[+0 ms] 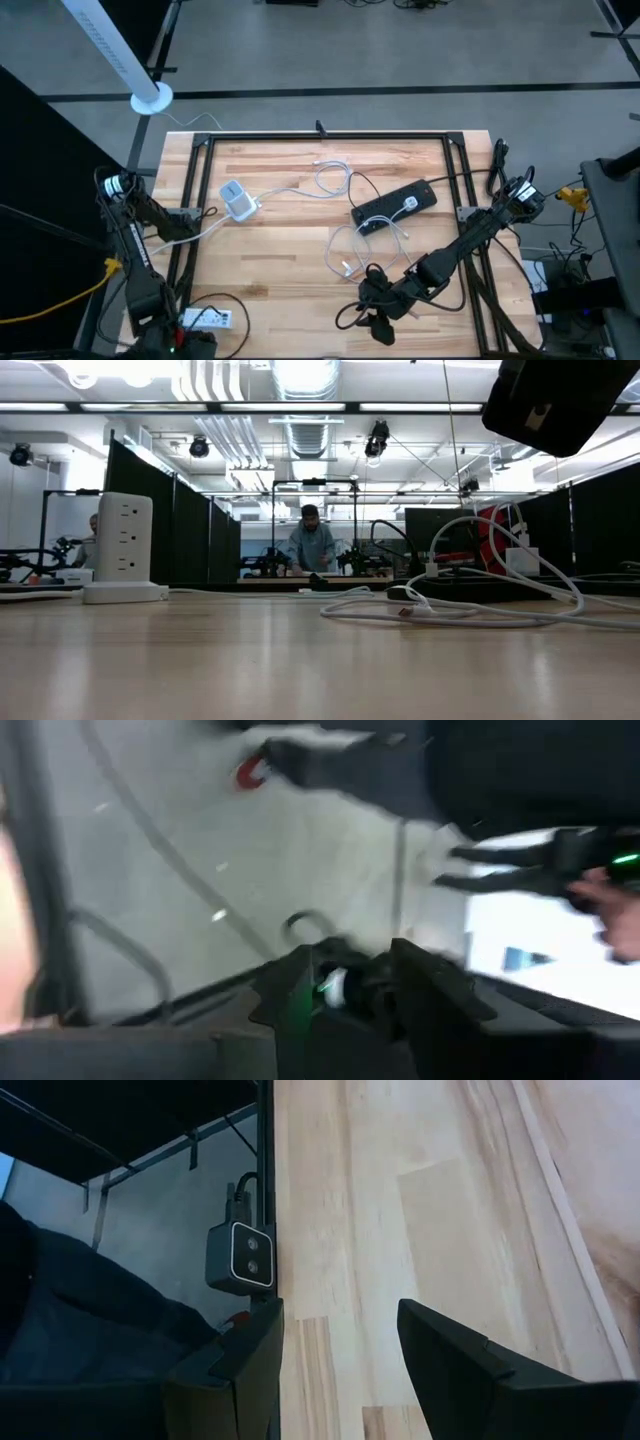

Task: Insert USB
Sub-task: Return to Home Position

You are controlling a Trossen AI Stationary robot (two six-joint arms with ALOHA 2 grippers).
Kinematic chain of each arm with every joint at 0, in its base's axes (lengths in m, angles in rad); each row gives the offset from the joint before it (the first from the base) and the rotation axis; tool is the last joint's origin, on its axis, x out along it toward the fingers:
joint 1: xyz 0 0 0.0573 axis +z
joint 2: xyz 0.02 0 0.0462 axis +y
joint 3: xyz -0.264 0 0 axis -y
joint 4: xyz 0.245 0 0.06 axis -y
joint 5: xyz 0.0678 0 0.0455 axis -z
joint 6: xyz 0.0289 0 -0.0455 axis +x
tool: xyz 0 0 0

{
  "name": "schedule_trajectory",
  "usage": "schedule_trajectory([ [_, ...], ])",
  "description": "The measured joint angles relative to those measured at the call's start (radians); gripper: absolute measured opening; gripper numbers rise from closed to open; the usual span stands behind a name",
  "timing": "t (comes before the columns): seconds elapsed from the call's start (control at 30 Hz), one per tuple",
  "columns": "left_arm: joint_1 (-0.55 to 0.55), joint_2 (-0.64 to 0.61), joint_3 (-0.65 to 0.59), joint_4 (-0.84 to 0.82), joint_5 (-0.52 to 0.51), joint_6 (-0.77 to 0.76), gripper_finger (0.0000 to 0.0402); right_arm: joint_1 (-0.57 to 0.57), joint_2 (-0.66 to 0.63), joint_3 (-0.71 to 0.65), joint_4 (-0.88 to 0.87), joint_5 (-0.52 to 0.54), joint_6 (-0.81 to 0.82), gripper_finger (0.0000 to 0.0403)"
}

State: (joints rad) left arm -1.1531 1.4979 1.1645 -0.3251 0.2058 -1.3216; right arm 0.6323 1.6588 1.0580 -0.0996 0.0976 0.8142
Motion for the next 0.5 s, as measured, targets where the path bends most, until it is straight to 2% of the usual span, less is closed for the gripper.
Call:
schedule_trajectory([
  [0.1,0.042,-0.048,0.000,0.041,-0.035,0.038,0.0110,0.000,0.000,0.000,0.001,0.000,0.000,0.0181],
  [0.27,0.103,-0.176,0.000,0.036,-0.154,0.141,0.0104,0.000,0.000,0.000,0.004,0.000,-0.001,0.0181],
  [0.4,0.134,-0.259,0.000,-0.075,-0.212,0.185,0.0102,0.000,0.000,0.000,0.004,0.000,-0.001,0.0181],
  [0.5,0.143,-0.293,-0.007,-0.168,-0.216,0.188,0.0102,0.000,0.000,0.000,0.004,0.000,0.004,0.0181],
])
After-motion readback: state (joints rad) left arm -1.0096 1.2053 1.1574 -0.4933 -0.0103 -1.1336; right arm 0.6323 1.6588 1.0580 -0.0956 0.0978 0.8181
